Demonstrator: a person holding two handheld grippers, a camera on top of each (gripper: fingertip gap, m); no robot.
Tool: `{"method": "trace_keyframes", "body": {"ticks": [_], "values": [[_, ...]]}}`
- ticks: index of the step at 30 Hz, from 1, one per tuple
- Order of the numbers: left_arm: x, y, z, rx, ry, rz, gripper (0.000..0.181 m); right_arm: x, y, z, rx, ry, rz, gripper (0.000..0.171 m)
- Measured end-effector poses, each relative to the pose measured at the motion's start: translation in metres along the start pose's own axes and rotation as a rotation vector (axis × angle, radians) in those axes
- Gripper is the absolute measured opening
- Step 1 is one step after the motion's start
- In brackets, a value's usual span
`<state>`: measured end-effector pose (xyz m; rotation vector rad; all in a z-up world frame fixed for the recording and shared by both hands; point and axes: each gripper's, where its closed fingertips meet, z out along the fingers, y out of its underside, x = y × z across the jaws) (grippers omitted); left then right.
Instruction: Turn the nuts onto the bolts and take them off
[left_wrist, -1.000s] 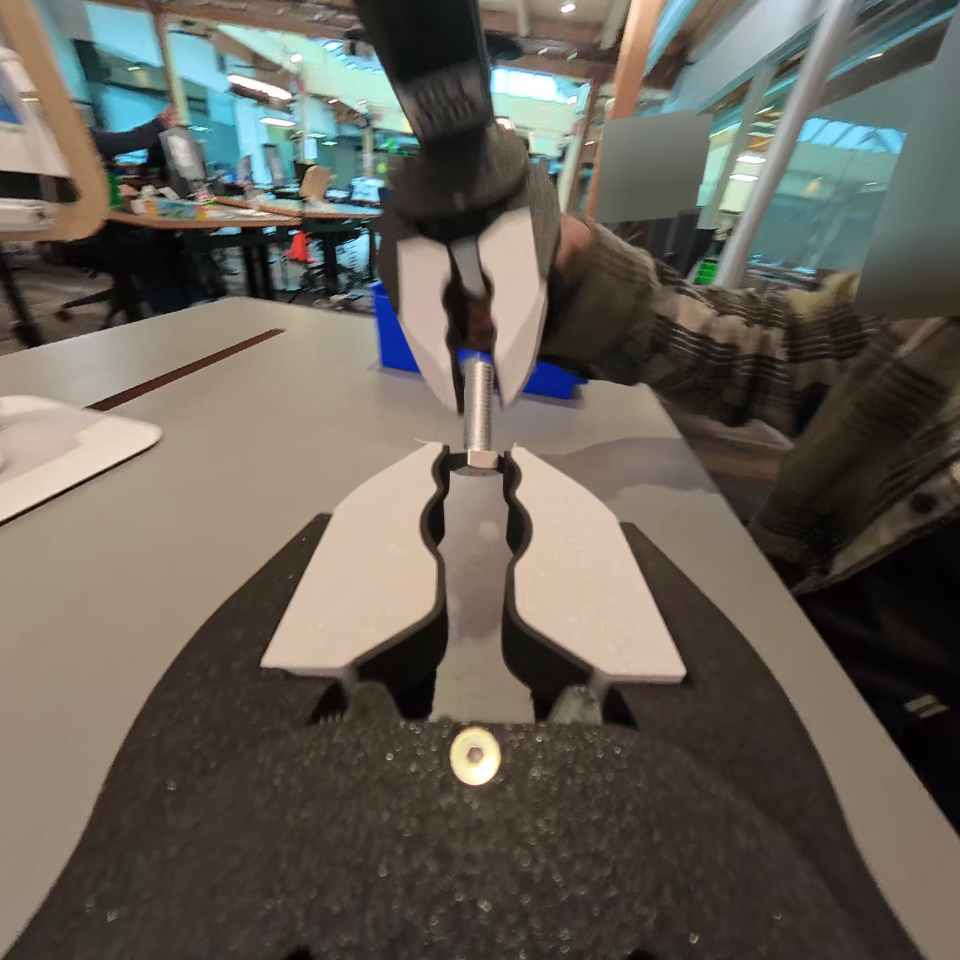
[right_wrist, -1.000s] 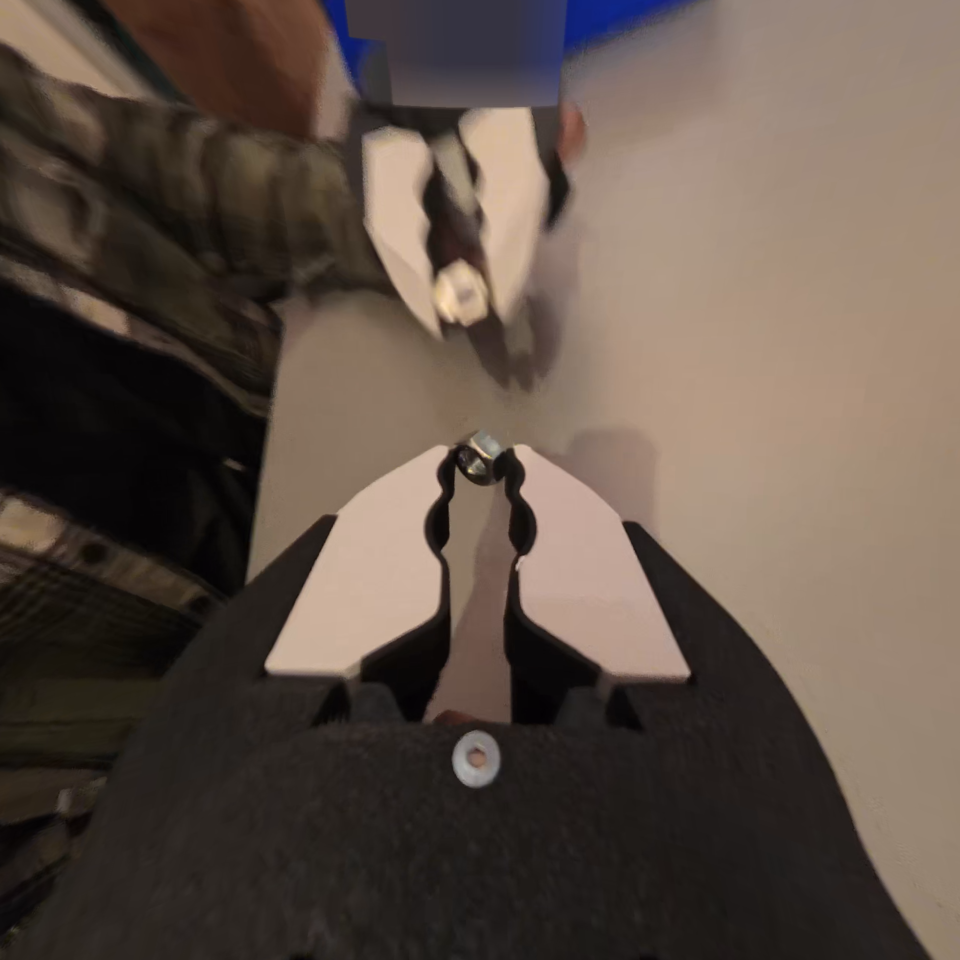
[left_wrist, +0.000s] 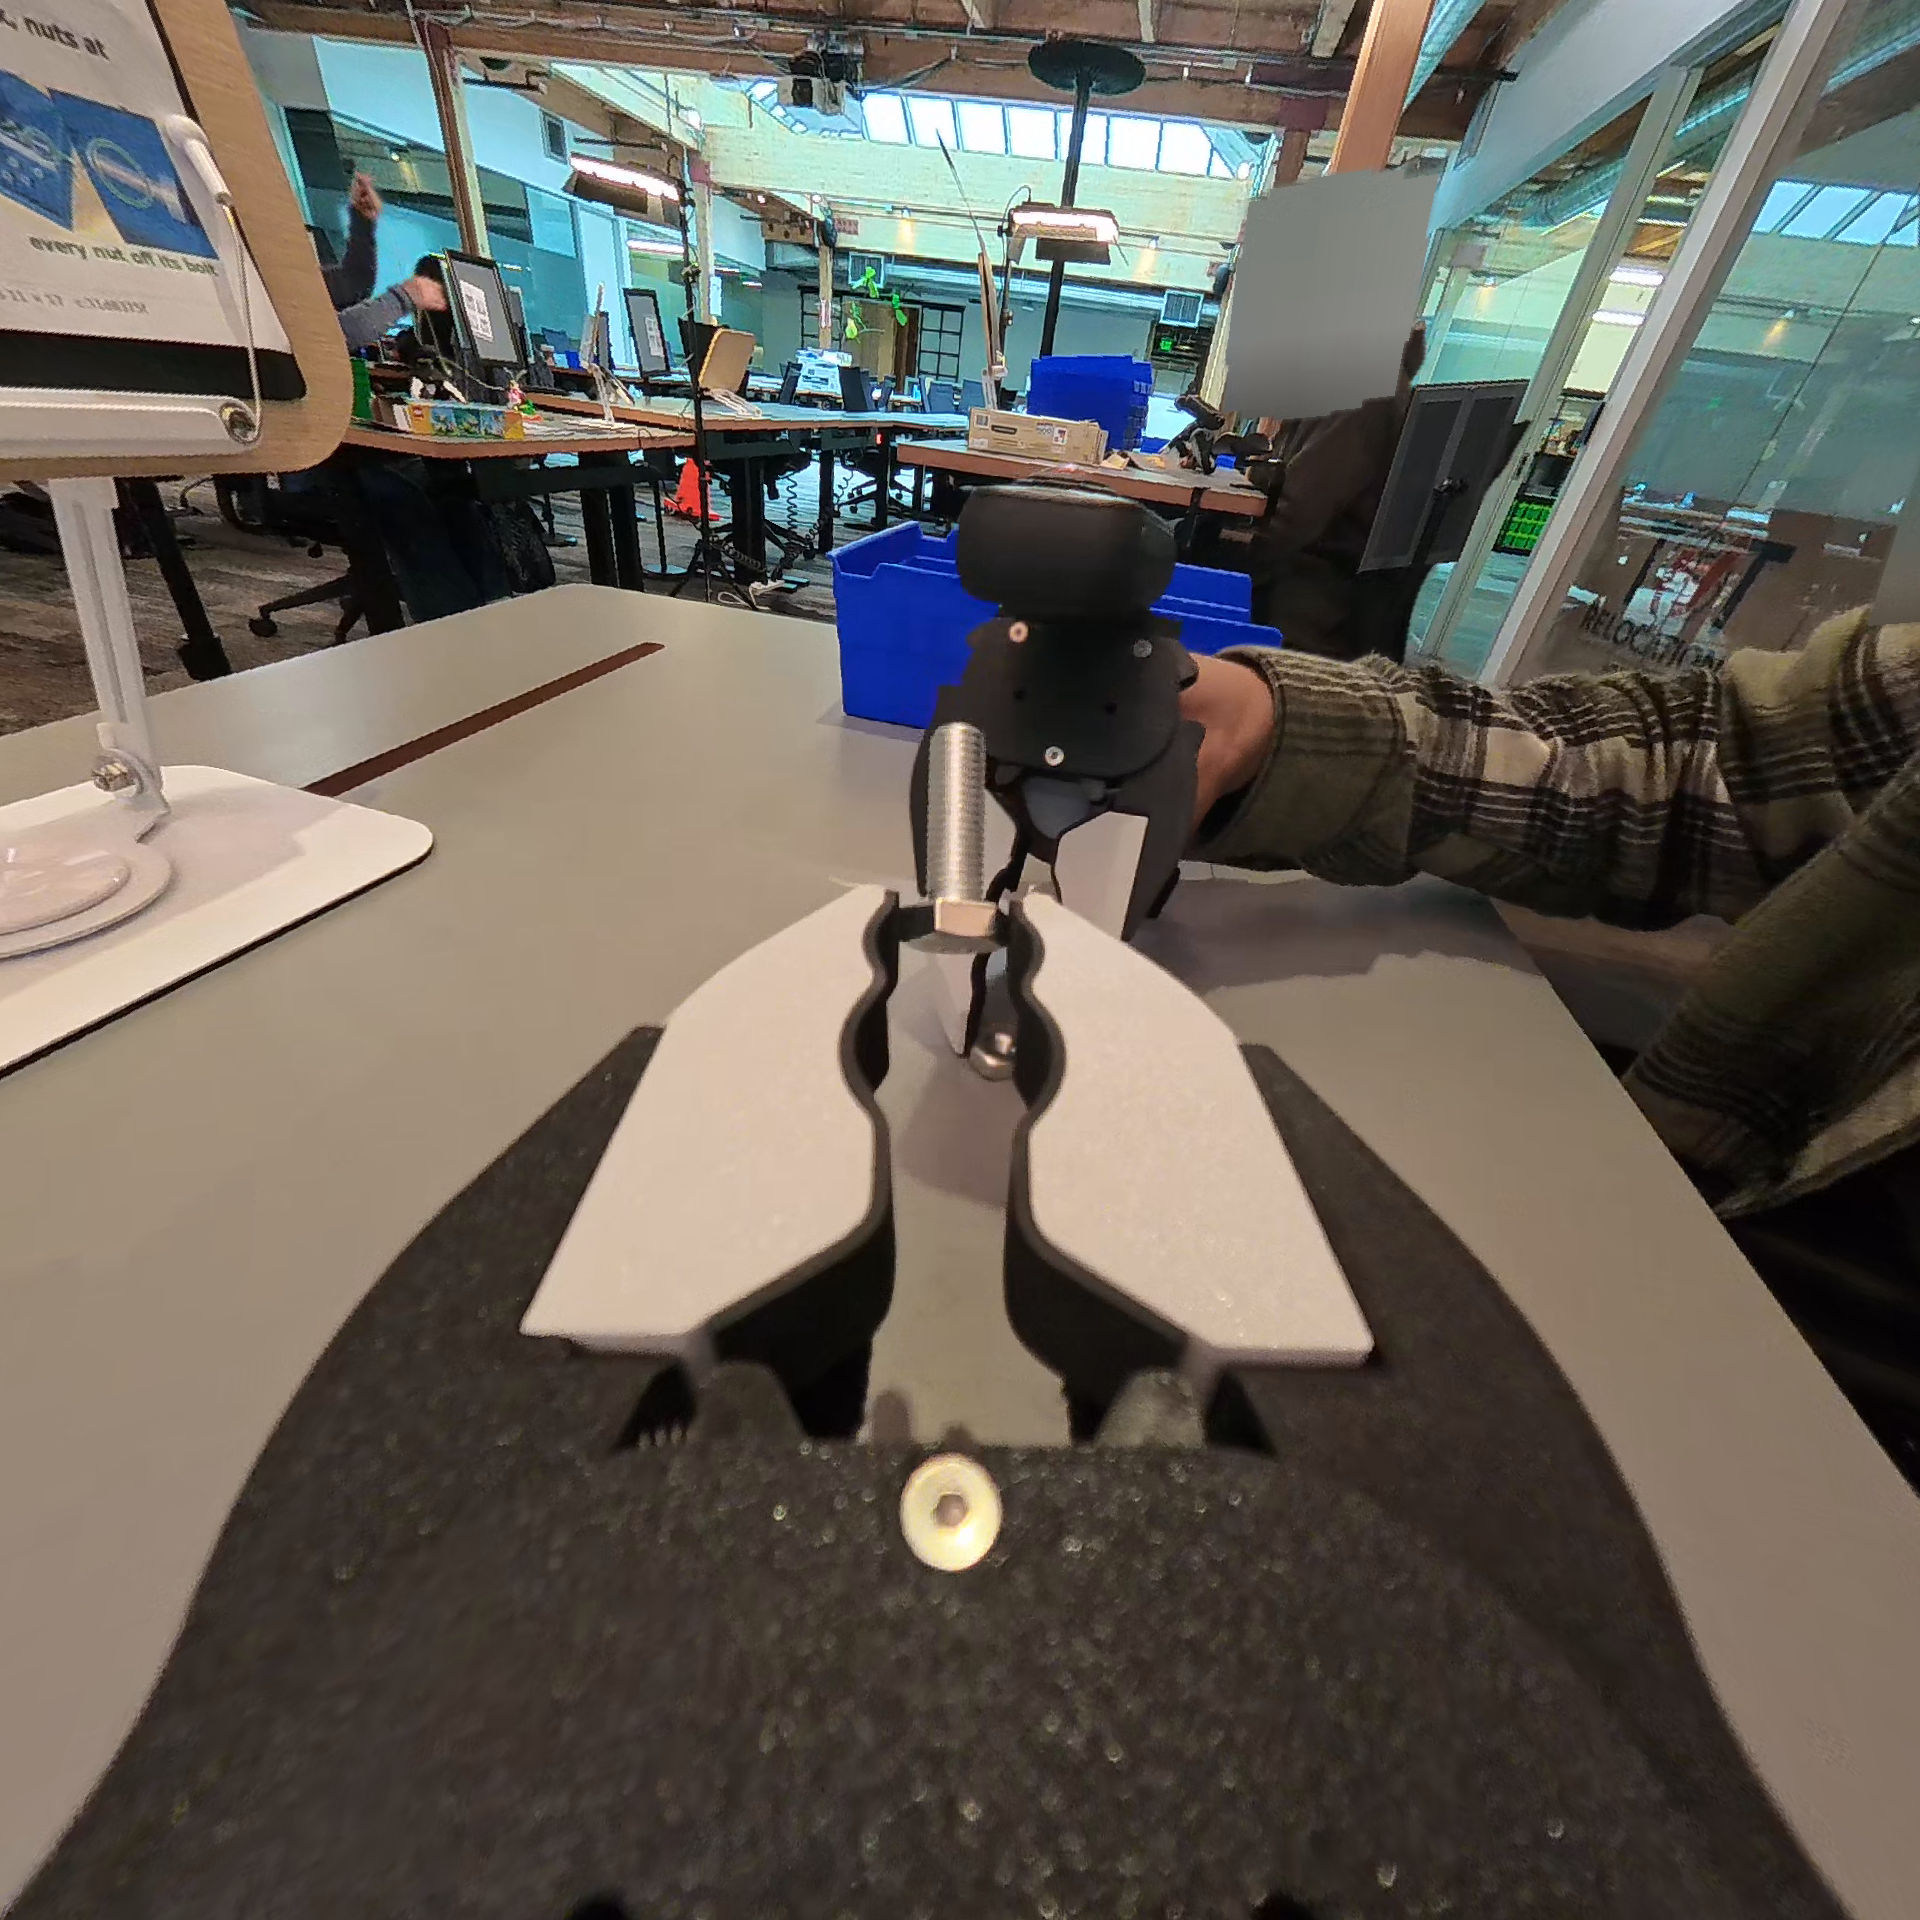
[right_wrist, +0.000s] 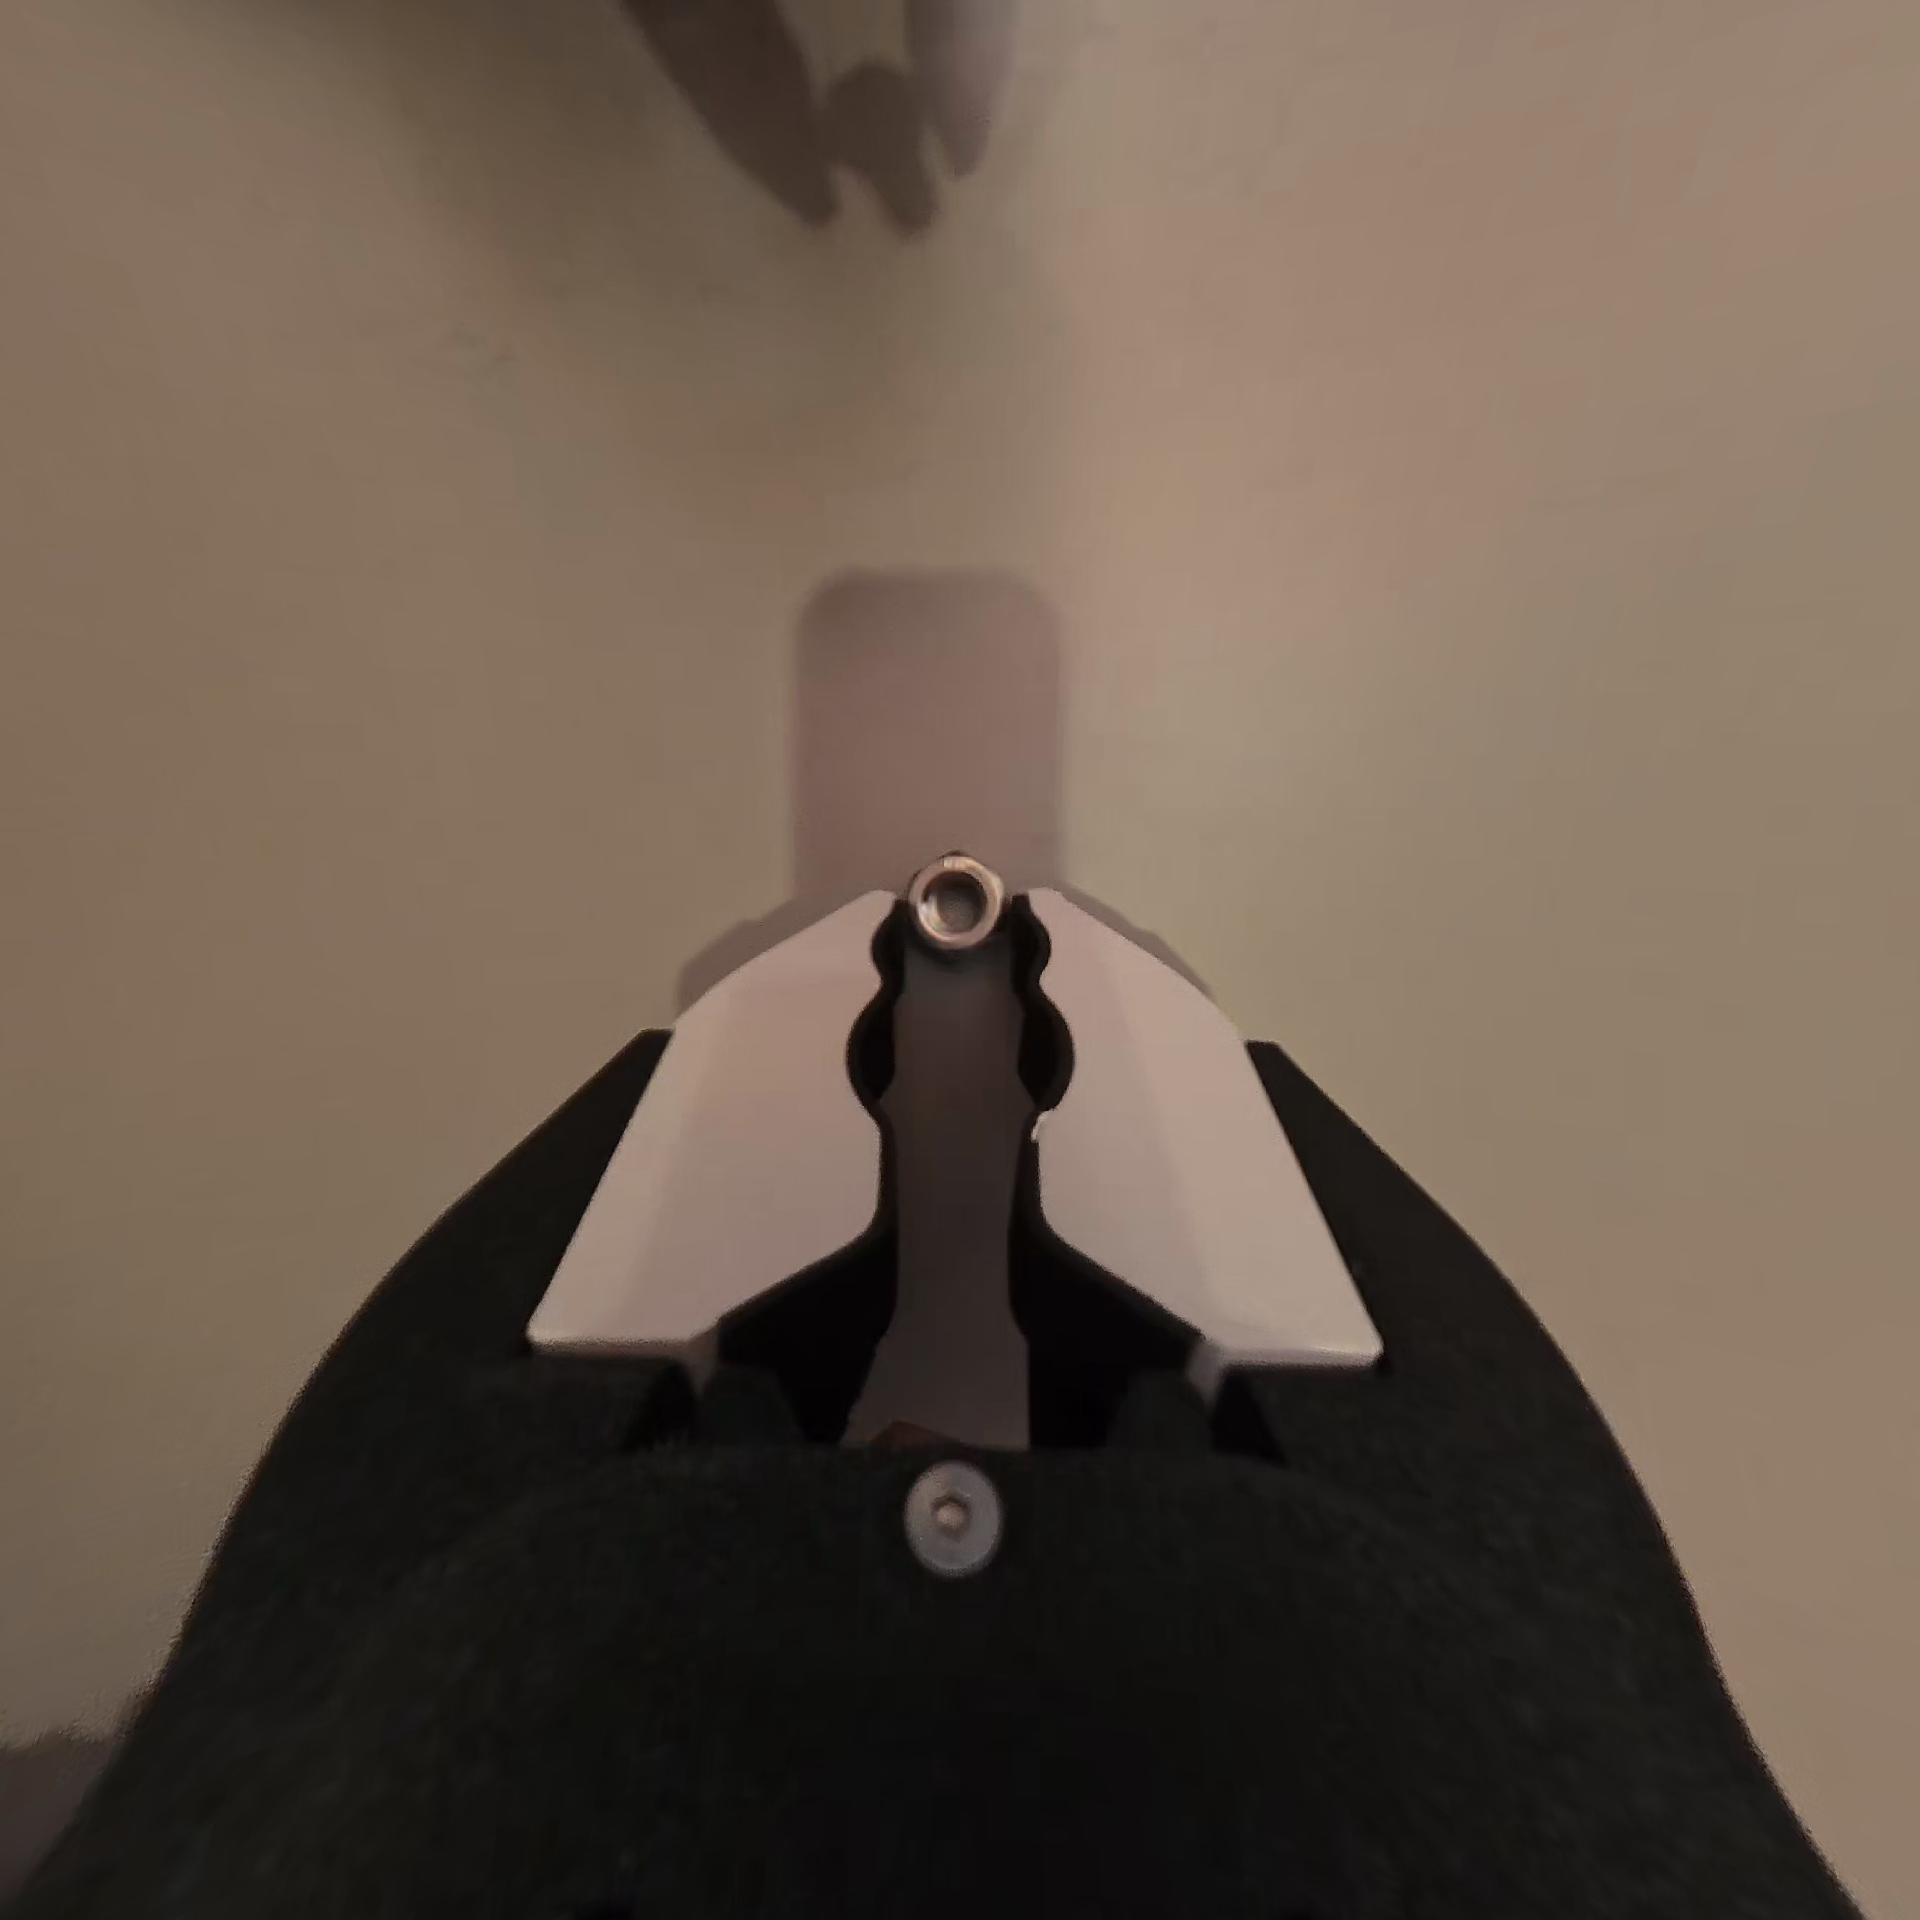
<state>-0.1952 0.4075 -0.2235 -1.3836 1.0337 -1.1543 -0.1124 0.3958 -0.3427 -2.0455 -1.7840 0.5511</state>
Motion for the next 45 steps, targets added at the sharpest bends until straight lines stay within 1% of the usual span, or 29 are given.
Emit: {"method": "trace_keyframes", "body": {"ticks": [7,8,9,11,14,15,17,21,22,23,28,31,33,35,37,41,45], "values": [[0.001,0.002,0.002,-0.013,-0.001,0.010,0.019,0.001,0.001,-0.001,0.056,0.048,0.003,0.023],[0.001,0.003,0.002,-0.015,-0.002,0.012,0.019,0.003,0.000,-0.004,0.080,0.069,0.008,0.027],[0.001,0.003,0.002,-0.016,-0.003,0.014,0.019,0.006,-0.005,-0.011,0.138,0.085,0.020,0.027],[0.003,0.003,0.003,-0.014,0.001,0.017,0.019,0.011,-0.026,-0.033,0.320,0.083,0.073,0.026],[0.007,0.002,0.006,-0.008,0.014,0.016,0.019,0.003,-0.075,-0.072,0.636,-0.024,0.128,0.025],[0.009,0.002,0.007,-0.007,0.023,0.012,0.019,-0.001,-0.089,-0.080,0.701,-0.053,0.124,0.025],[0.013,0.003,0.010,-0.005,0.035,0.013,0.019,-0.007,-0.107,-0.086,0.751,-0.072,0.101,0.025],[0.020,0.006,0.016,-0.017,0.052,0.018,0.019,-0.018,-0.125,-0.082,0.778,-0.112,0.084,0.024],[0.021,0.006,0.017,-0.017,0.057,0.018,0.019,-0.020,-0.126,-0.080,0.776,-0.111,0.080,0.019],[0.023,0.006,0.018,-0.016,0.061,0.020,0.019,-0.022,-0.127,-0.079,0.782,-0.108,0.070,0.010],[0.024,0.007,0.019,-0.023,0.076,-0.005,0.019,-0.023,-0.130,-0.079,0.777,-0.094,0.064,0.009],[0.021,0.017,0.023,-0.097,0.070,-0.046,0.022,-0.022,-0.123,-0.072,0.665,-0.067,0.027,0.009],[0.016,0.027,0.026,-0.156,0.041,-0.055,0.036,-0.021,-0.118,-0.068,0.607,-0.049,0.009,0.009],[0.014,0.036,0.026,-0.213,0.024,-0.031,0.039,-0.021,-0.113,-0.065,0.576,-0.034,-0.005,0.009],[0.015,0.039,0.027,-0.231,0.027,-0.005,0.039,-0.020,-0.106,-0.063,0.552,-0.009,-0.012,0.009],[0.023,0.042,0.029,-0.250,0.066,0.036,0.034,-0.027,-0.096,-0.055,0.501,-0.027,-0.025,0.009],[0.034,0.046,0.032,-0.278,0.092,0.106,0.029,-0.032,-0.092,-0.052,0.462,-0.003,-0.053,0.009]]}}
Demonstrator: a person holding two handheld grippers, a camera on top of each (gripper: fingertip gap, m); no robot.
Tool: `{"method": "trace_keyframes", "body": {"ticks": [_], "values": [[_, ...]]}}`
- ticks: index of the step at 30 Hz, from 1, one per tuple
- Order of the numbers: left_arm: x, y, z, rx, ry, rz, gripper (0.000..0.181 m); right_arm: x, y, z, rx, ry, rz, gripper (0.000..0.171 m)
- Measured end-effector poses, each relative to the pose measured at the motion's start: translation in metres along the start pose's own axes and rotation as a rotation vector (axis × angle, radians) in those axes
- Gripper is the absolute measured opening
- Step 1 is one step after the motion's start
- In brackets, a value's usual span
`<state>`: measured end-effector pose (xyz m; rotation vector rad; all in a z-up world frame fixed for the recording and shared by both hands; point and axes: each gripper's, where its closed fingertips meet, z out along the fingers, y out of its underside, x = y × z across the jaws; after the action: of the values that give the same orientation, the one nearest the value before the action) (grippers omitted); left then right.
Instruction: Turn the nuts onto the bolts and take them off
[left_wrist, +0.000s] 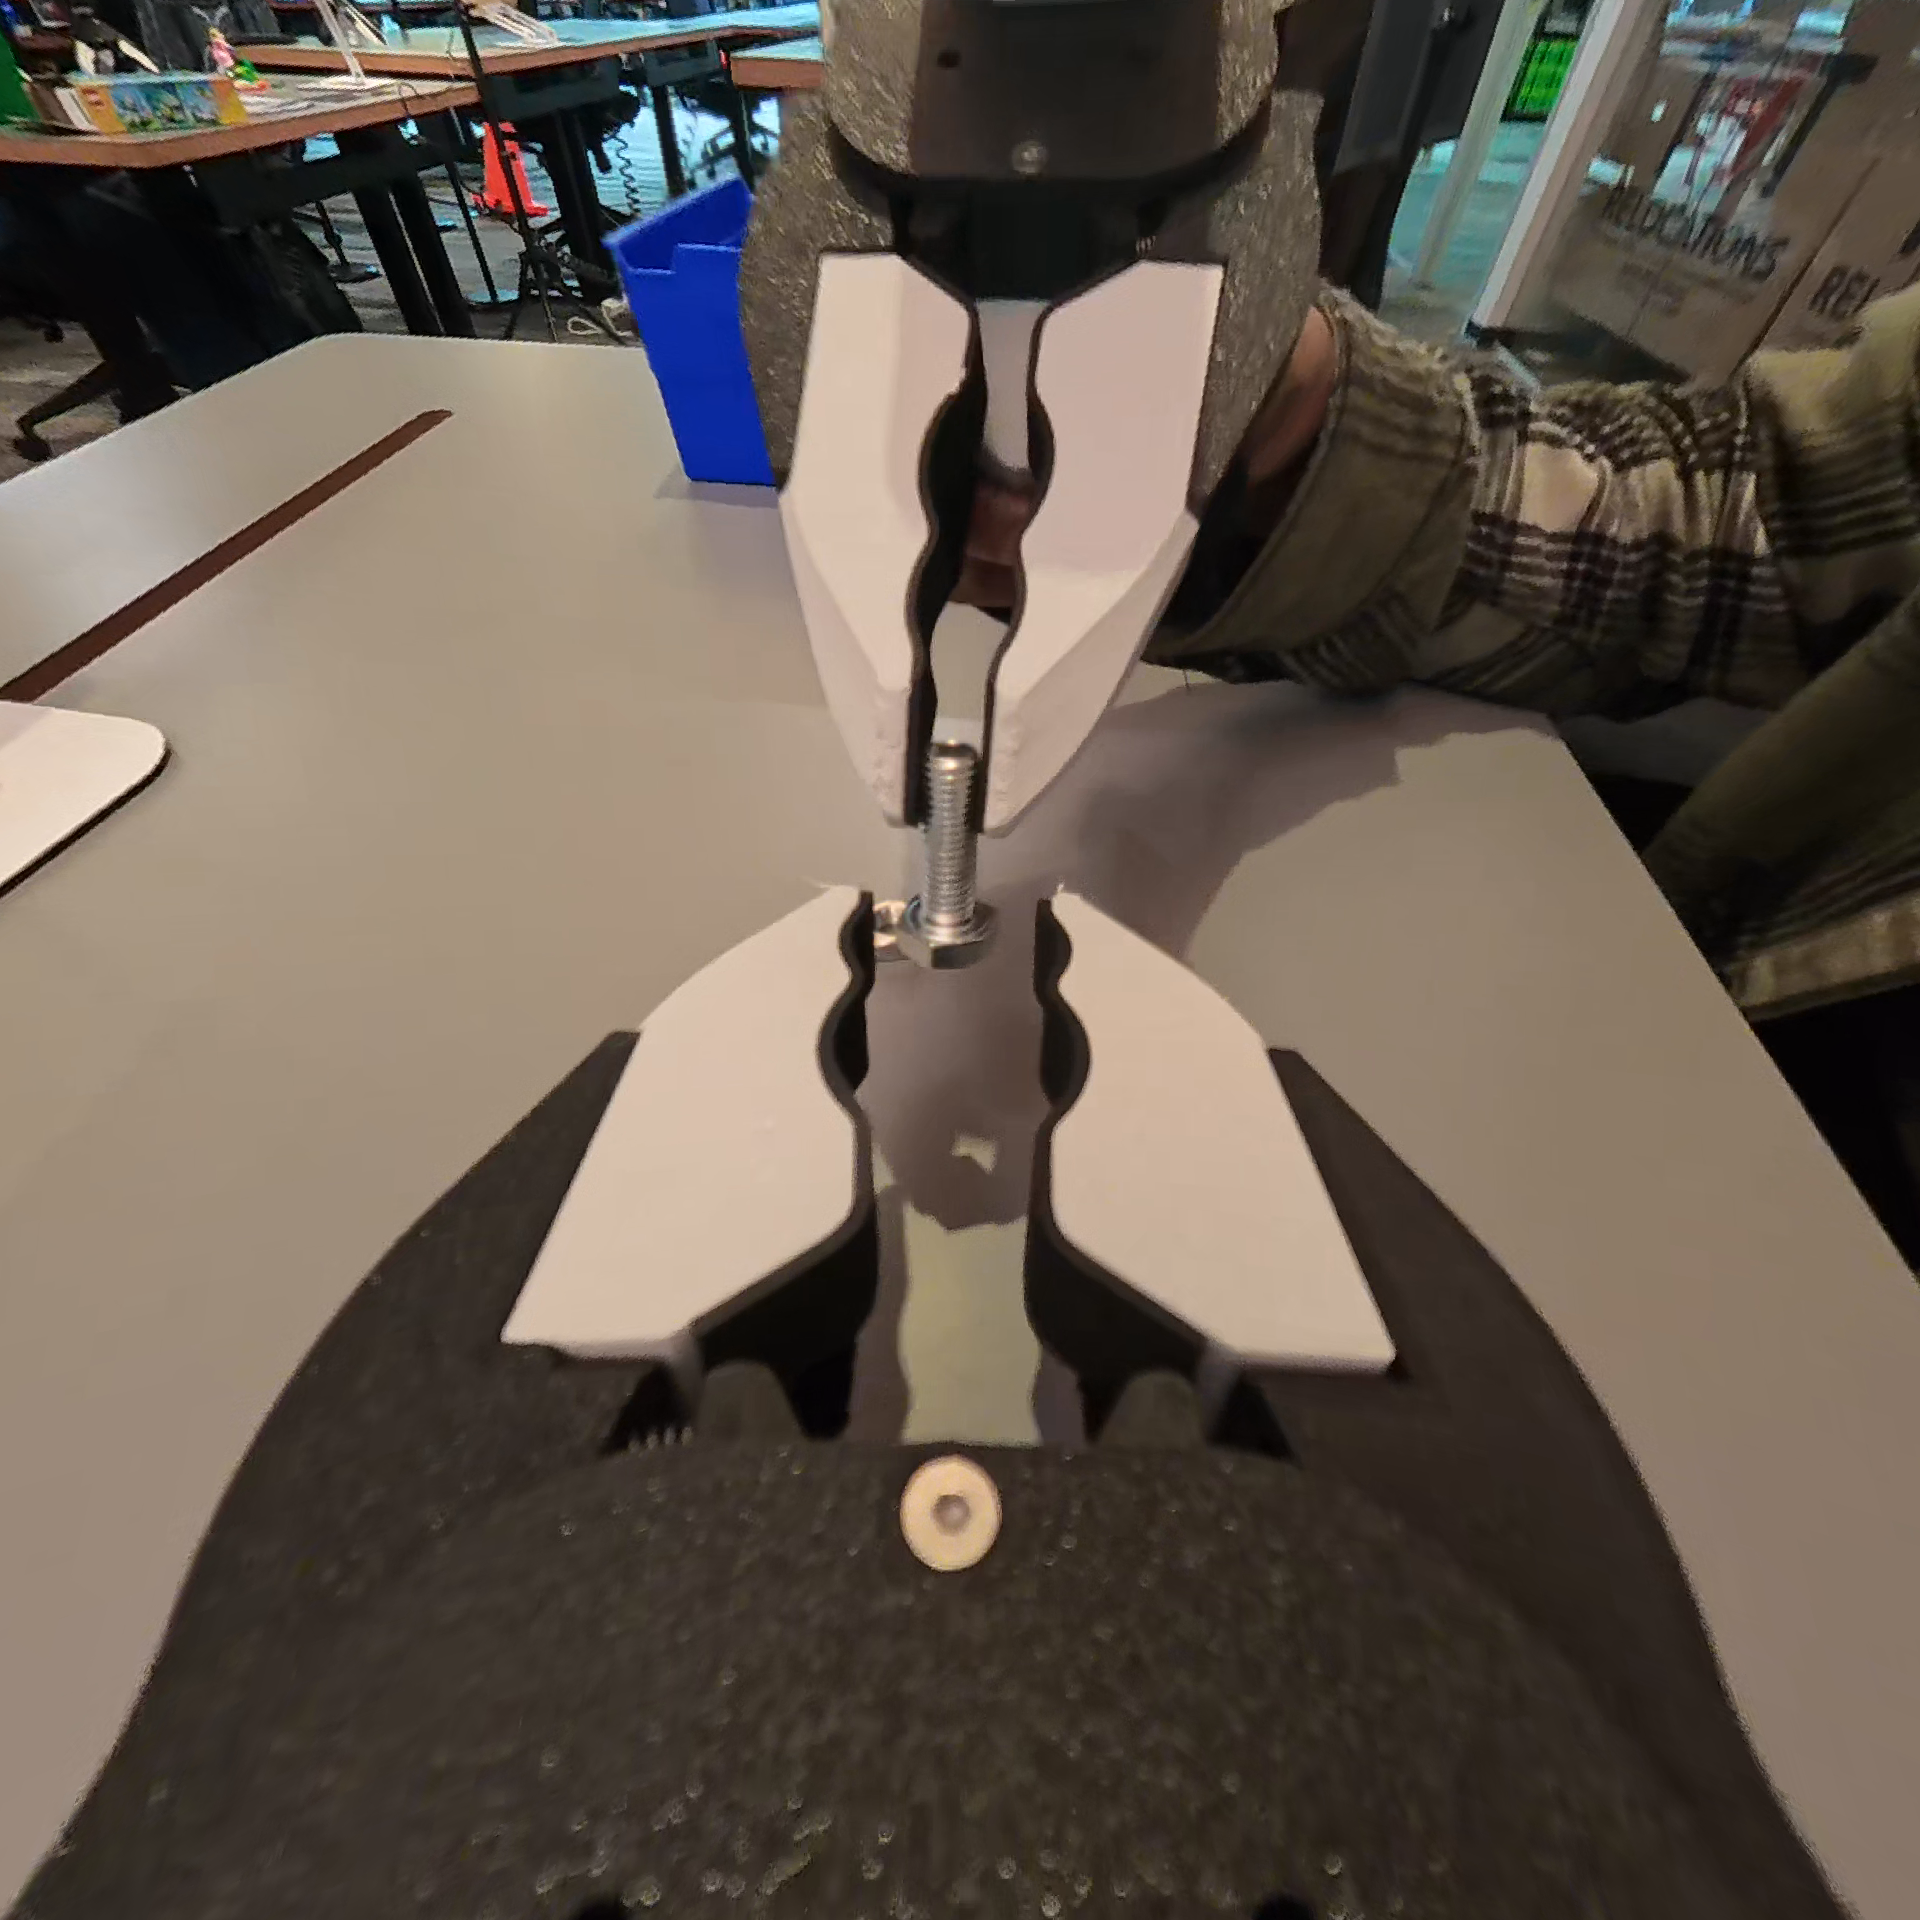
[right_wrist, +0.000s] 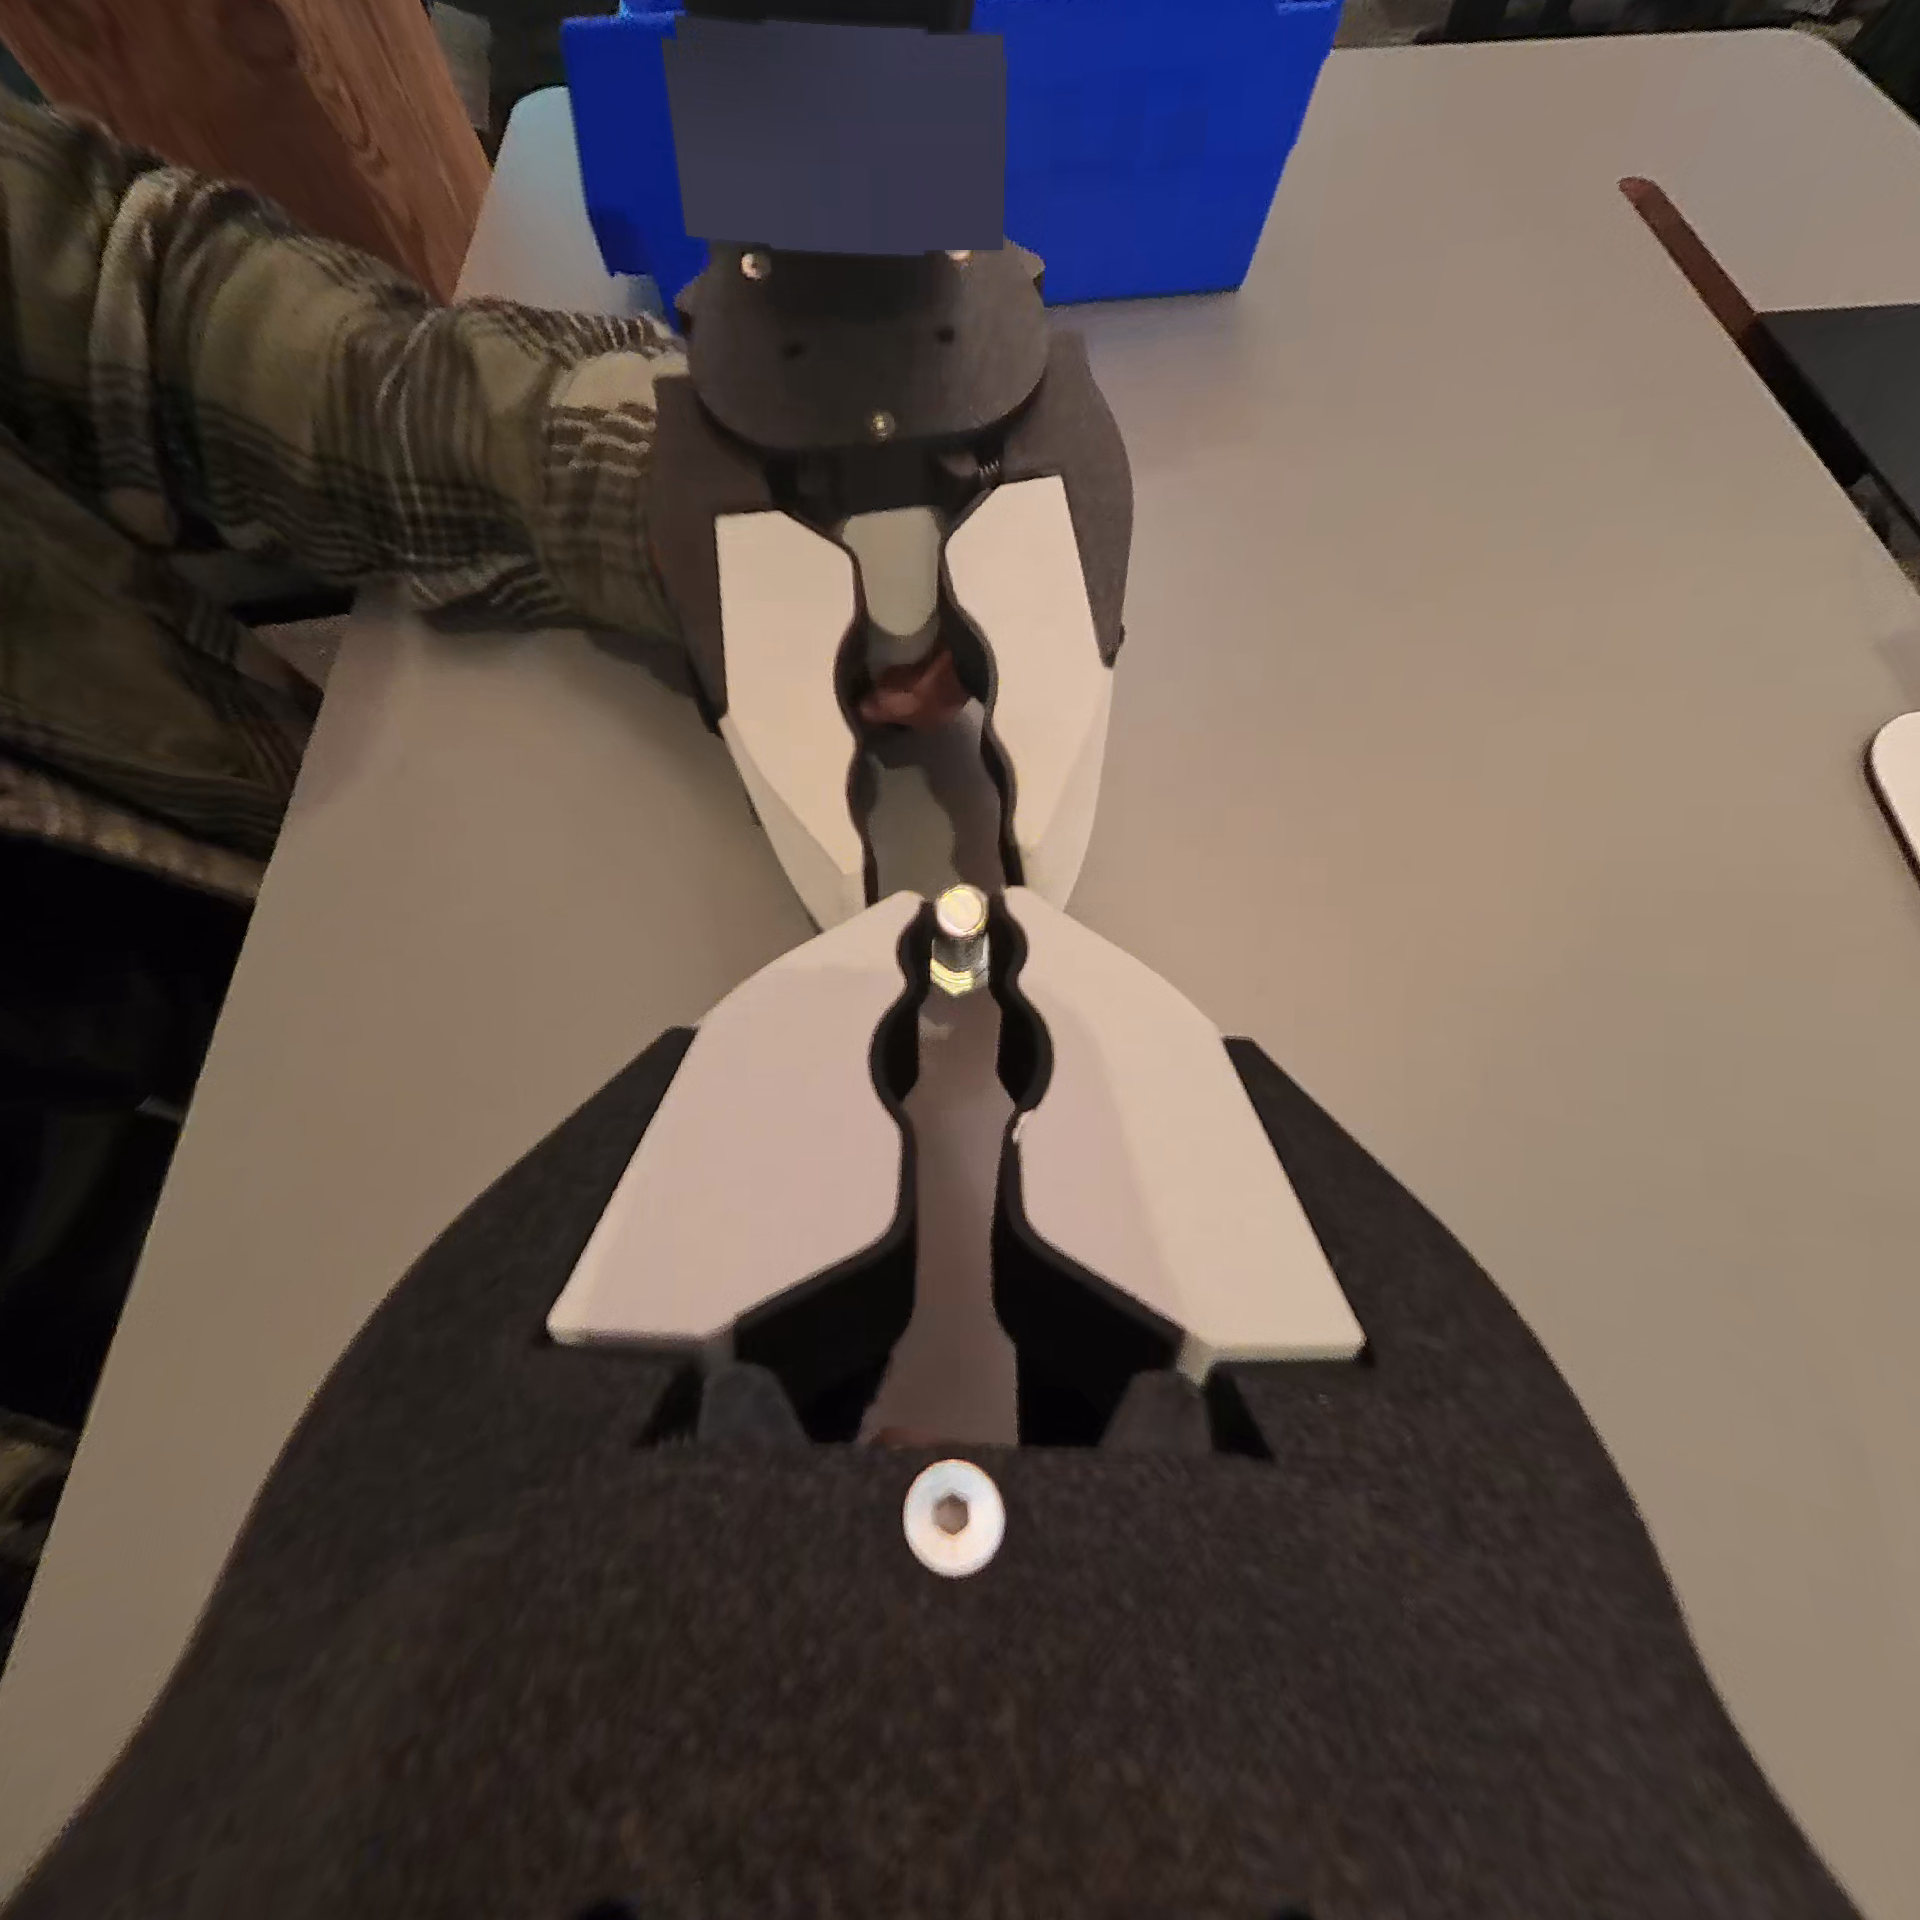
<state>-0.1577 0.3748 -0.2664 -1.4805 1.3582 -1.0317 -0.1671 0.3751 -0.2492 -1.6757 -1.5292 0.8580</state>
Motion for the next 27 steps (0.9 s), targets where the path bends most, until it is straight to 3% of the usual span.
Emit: {"method": "trace_keyframes", "body": {"ticks": [17,27], "values": [[0.009,0.005,0.010,-0.069,-0.029,0.067,0.019,-0.012,-0.009,0.001,0.005,-0.013,-0.032,0.009],[0.012,-0.014,0.004,0.026,-0.021,0.016,0.019,-0.013,-0.024,-0.010,0.138,-0.045,-0.002,0.009]]}}
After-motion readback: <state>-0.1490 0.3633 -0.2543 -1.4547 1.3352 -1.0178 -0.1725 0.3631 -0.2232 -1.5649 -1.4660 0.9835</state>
